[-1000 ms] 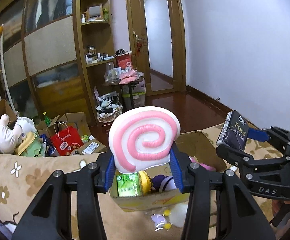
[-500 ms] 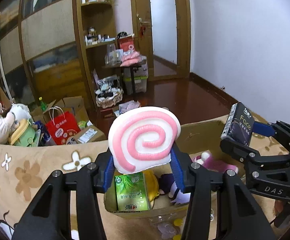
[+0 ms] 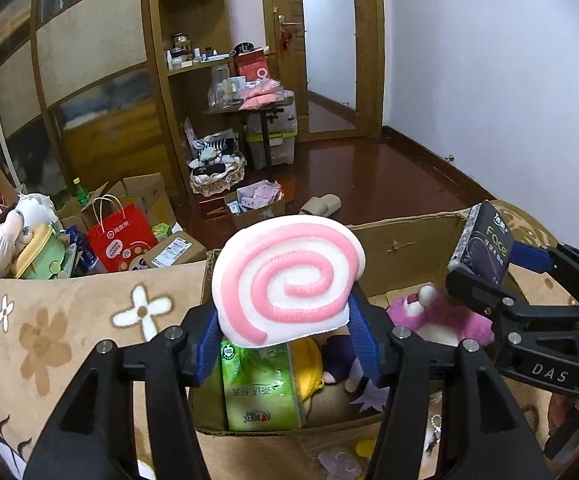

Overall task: Organize soft objects
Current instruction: 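Open the left tool over the box while the right tool releases the tissue pack inside, then withdraw both tools and lower them toward the white plush and bagged toy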

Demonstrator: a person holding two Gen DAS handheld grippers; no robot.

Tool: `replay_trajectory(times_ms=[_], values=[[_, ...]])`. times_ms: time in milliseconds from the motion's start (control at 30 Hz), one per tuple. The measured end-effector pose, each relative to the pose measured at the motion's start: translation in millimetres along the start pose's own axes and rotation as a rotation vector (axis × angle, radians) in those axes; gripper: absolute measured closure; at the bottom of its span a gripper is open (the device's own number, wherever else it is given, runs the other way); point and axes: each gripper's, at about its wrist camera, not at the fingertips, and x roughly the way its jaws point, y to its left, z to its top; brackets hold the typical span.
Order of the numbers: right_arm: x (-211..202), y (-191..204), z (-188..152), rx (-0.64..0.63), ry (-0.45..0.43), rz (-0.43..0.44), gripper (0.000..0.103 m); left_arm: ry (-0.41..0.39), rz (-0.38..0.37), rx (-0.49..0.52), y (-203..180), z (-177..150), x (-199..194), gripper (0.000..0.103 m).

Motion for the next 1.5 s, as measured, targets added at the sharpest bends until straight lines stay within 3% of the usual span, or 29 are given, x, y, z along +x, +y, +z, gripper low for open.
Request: replay_trajectory(times_ms=[467,667,933,1067,1500], values=[[-3,13,-4,-0.047,-0.007,0.025,0.023,0.087,-0.007,-0.053,13,-2,3,0.038],[-4,9,-4,-0.023,-0.013,0.046,0.016,0.053,-0.002,-0.050,15,1,-7,0.023],[-11,10,-4,-0.020,-0.021,0.054,0.011,0.082,0.024,-0.056,23,-1,-17,0.021],[-22,12,-5,-0.025,-0.028,0.044,0.007,0.073,0.038,-0.074,30,-5,-33,0.008],[-52,22,-32,-0.028,0.024,0.030,0.003,0.145,0.058,-0.068,33,-27,-61,0.008]])
